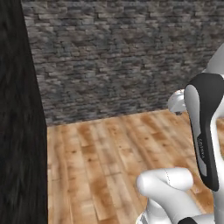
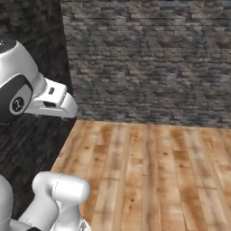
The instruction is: Pick the candle and jar from the dining table and place them in the open cabinet. Close the cabinet after placing the objects.
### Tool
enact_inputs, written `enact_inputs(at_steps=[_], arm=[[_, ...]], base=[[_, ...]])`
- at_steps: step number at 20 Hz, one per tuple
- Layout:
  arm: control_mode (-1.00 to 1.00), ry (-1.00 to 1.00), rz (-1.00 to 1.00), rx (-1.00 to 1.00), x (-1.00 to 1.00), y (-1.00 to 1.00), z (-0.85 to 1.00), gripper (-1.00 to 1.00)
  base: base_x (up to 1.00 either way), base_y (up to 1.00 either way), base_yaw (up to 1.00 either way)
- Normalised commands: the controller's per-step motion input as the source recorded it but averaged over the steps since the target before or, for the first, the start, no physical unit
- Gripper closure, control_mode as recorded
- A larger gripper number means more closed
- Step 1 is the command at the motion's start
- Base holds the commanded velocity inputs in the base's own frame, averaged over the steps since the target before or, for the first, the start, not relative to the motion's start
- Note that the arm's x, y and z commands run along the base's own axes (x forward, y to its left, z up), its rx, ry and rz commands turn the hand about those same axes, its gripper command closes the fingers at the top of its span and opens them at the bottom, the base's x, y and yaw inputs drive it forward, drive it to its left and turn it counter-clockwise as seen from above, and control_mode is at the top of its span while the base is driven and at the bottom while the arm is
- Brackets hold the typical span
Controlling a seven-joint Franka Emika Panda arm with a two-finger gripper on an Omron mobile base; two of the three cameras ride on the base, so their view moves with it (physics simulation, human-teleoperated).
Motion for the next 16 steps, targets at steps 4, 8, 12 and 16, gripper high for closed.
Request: enact_inputs(at_steps=[4, 8, 12, 16], arm=[[1.00, 0.00, 0.00, 0.00, 0.00, 0.00, 0.00, -1.00], [1.00, 0.00, 0.00, 0.00, 0.00, 0.00, 0.00, -1.00], [1.00, 0.00, 0.00, 0.00, 0.00, 0.00, 0.00, -1.00], [1.00, 0.00, 0.00, 0.00, 0.00, 0.00, 0.00, -1.00]], base=[[1.00, 0.23, 0.00], [1.00, 0.21, -0.02], [0.99, 0.08, -0.31], [0.81, 0.00, -0.59]])
